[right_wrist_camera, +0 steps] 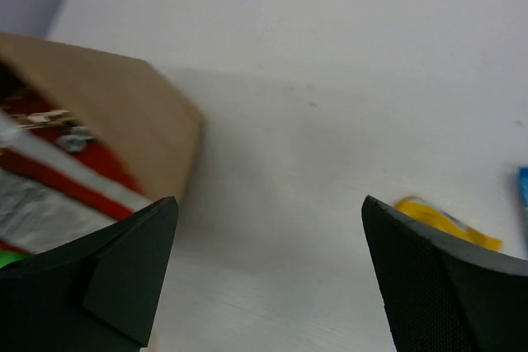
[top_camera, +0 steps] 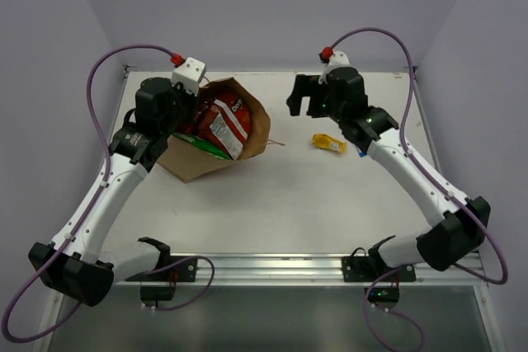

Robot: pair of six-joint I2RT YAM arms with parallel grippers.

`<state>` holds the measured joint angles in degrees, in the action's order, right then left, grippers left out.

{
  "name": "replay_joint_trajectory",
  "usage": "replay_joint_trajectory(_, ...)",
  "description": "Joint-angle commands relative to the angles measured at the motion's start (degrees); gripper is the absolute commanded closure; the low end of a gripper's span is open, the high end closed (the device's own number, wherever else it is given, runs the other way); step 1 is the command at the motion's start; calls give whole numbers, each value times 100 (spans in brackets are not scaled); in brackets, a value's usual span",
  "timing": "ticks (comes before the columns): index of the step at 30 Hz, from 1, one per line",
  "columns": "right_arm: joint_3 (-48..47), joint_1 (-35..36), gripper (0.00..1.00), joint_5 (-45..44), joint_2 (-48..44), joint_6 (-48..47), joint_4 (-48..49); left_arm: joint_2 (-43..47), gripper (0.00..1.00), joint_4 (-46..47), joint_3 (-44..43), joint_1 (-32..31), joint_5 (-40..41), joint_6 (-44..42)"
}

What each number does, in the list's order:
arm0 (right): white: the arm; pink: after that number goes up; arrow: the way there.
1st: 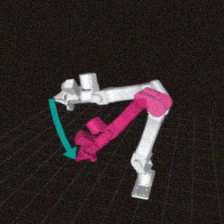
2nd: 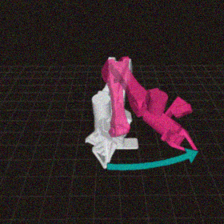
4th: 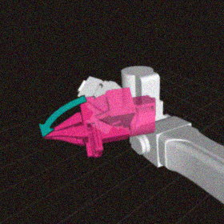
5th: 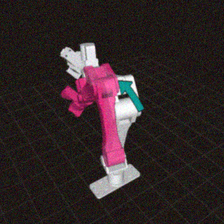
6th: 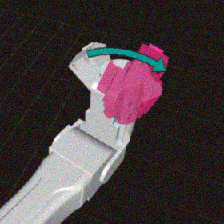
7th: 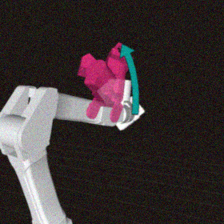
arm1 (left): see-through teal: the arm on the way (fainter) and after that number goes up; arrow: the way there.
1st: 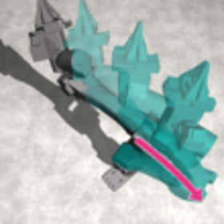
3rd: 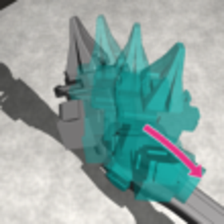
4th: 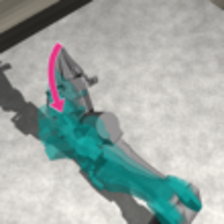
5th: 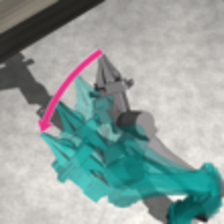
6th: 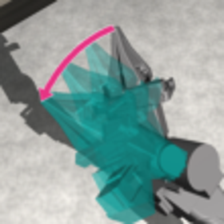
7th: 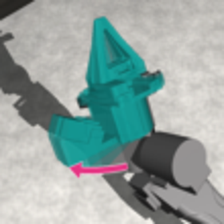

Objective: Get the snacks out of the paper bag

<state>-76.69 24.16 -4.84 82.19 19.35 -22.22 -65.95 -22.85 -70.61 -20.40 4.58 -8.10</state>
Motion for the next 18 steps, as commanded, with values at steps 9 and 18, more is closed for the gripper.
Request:
replay_joint_trajectory(9,-1954,2741,1,-1115,867,666,385,311,100,44,3,-8,-80,484)
replay_joint_trajectory(18,-3010,3525,1,-1739,2283,613,147,373,100,-26,30,-8,376,722)
